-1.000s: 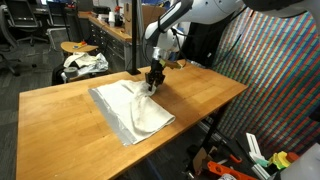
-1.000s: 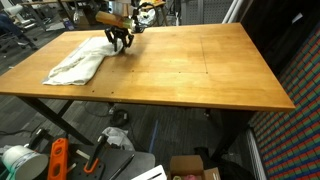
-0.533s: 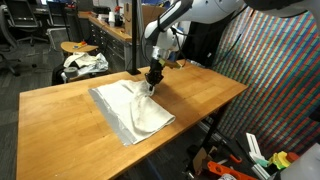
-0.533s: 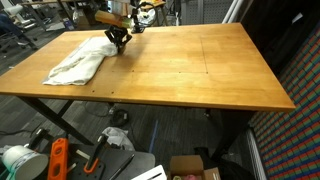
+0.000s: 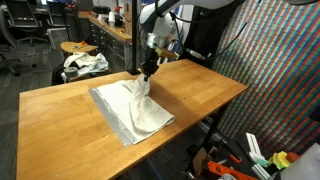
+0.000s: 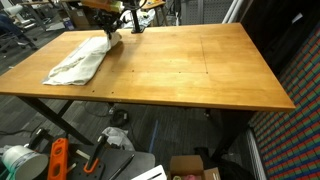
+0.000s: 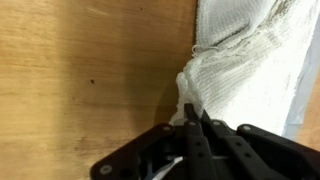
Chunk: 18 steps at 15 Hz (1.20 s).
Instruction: Fold the towel in half from right to left
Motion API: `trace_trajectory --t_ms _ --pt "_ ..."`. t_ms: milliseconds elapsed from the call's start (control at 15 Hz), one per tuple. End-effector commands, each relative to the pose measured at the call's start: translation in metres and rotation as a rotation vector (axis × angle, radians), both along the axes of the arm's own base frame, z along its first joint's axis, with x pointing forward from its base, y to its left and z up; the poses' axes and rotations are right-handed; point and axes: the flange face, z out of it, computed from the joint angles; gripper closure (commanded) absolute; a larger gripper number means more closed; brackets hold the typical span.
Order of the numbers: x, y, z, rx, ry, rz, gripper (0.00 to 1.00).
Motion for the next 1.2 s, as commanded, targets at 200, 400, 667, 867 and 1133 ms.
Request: trace_trajectory --t_ms 200,400,667,867,1133 --pt "-0.033 0.065 0.045 -0.061 -0.036 0.112 0.98" --pt "-0.048 0.104 0.051 -0.085 -0.038 0.164 0.98" --pt "-0.063 0.157 0.06 -0.124 -0.045 0.202 0.98" --pt "-0.069 0.194 0.063 -0.156 -0.044 0.205 0.98" --pt "-0.075 0.235 0.058 -0.207 -0.044 0.176 0.98"
